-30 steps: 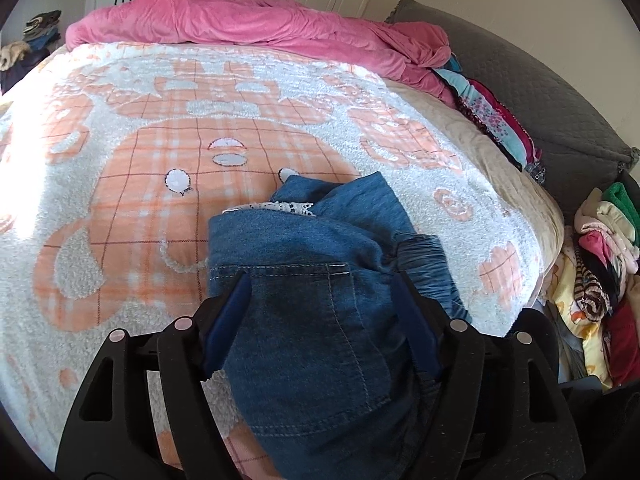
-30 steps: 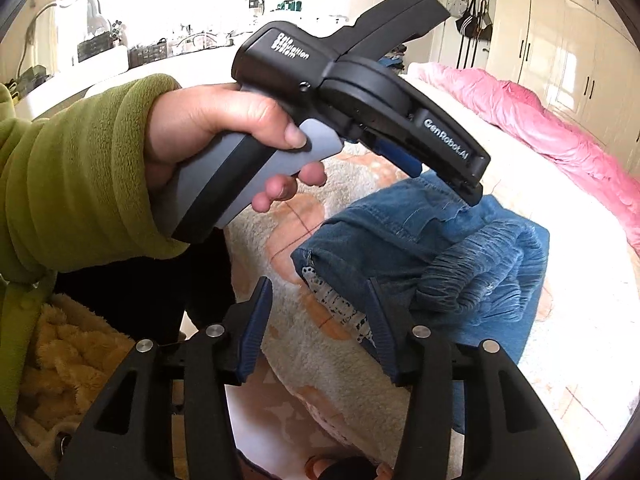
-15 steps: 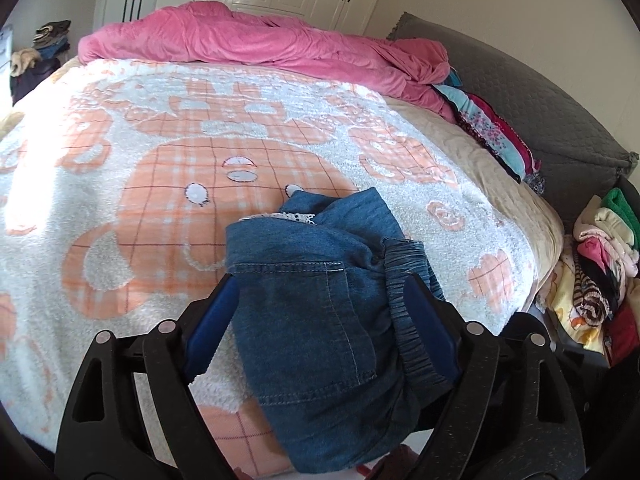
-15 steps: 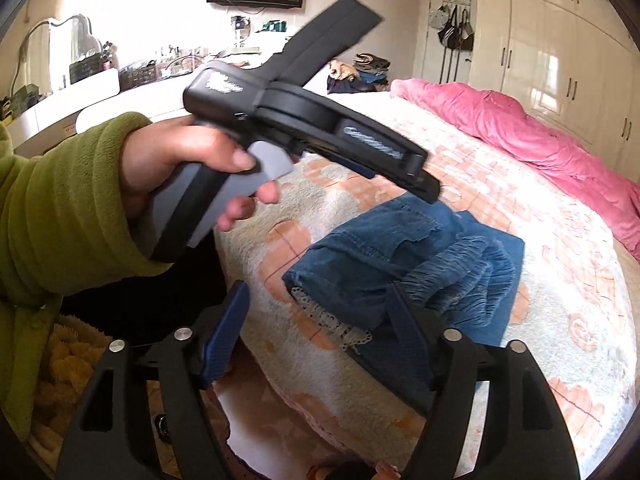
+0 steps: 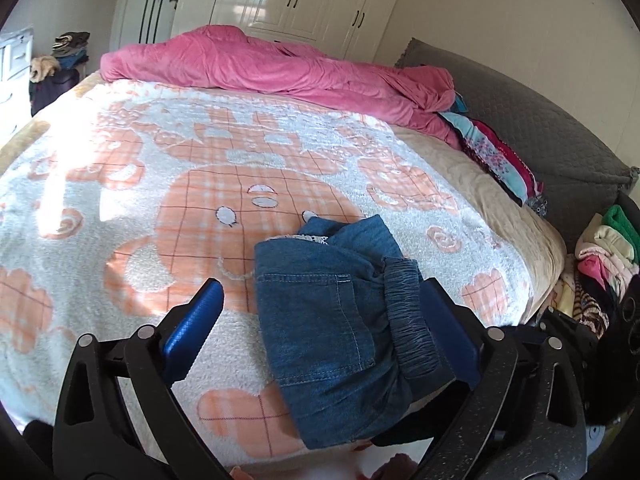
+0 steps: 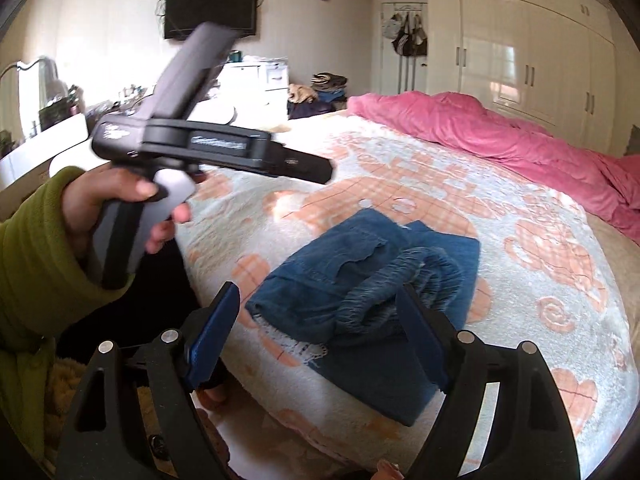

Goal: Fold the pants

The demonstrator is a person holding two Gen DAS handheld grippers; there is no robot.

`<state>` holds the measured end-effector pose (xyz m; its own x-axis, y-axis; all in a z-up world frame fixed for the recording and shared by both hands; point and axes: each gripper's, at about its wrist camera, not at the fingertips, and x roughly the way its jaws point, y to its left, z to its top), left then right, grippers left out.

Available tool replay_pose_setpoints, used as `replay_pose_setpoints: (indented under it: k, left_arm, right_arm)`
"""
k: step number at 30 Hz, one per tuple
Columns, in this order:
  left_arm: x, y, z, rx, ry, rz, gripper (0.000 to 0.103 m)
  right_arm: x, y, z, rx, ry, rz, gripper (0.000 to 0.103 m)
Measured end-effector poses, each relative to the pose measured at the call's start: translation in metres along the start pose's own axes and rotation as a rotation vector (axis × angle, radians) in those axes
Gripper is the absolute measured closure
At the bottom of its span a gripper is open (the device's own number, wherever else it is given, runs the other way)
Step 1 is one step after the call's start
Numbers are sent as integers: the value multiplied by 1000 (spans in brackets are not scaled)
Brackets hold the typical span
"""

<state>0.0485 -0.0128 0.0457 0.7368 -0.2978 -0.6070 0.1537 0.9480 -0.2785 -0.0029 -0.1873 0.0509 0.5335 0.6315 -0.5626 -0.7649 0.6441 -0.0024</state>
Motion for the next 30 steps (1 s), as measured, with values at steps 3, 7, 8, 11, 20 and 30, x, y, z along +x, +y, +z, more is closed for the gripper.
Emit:
replay_pose_setpoints:
  k: [3, 7, 8, 11, 20, 30]
  left_arm:
    - [-5, 1, -1, -3, -9, 12, 10]
    - [-7, 5, -4, -16, -8, 21, 10]
    - [-7, 5, -5, -16, -7, 23, 10]
    - [-5, 8, -8, -22, 0, 30, 10]
    - [8, 15, -13, -27, 30, 52, 10]
    - [29, 22, -23, -39, 79, 58, 10]
  right_arm:
    - [-2, -10, -1, 29, -11, -32, 11]
    - [-3, -25, -3, 79, -15, -74, 11]
    - [-4, -29, -4, 91, -16, -86, 11]
    - [-4, -39, -4, 118, -9, -117, 11]
    - [6, -60, -11, 196, 30, -179, 9]
    - [32, -88, -23, 283, 109, -224, 9]
